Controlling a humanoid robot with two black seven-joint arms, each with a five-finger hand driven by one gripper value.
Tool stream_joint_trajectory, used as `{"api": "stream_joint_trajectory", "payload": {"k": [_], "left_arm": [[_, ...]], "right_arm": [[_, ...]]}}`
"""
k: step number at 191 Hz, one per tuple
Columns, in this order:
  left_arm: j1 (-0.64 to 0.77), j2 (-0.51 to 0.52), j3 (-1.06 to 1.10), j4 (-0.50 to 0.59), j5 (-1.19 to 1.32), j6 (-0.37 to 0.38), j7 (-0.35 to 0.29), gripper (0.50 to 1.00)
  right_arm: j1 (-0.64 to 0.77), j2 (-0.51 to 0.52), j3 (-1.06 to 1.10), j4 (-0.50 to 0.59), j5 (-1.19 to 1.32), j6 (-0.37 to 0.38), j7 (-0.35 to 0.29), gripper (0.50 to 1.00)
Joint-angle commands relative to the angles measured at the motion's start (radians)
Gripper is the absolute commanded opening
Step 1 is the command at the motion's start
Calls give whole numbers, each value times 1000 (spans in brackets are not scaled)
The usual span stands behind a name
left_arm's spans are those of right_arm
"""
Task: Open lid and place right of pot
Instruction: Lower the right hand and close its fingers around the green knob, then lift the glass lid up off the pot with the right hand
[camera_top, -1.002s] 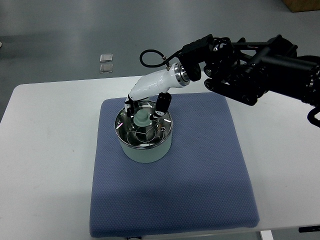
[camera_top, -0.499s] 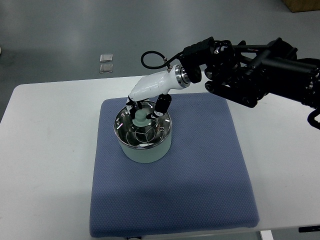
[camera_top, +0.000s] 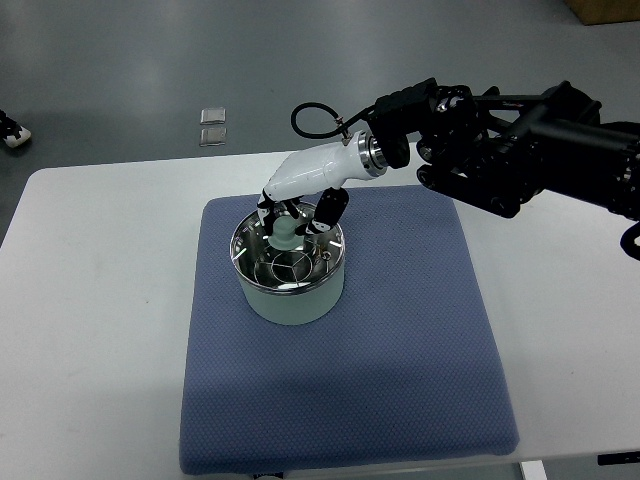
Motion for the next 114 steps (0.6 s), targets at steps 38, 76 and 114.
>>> {"api": "stream_joint_trajectory", "payload": {"k": [38,76,114], "left_arm": [[0,0,1,1,0,0,0,1000],[0,0,1,2,0,0,0,1000],[0,0,1,2,0,0,0,1000]], "right_arm": [[0,-20,14,0,21,-1,0,500],[0,-25,14,1,23,1,0,500],[11,-31,52,1,32,22,0,500]]}}
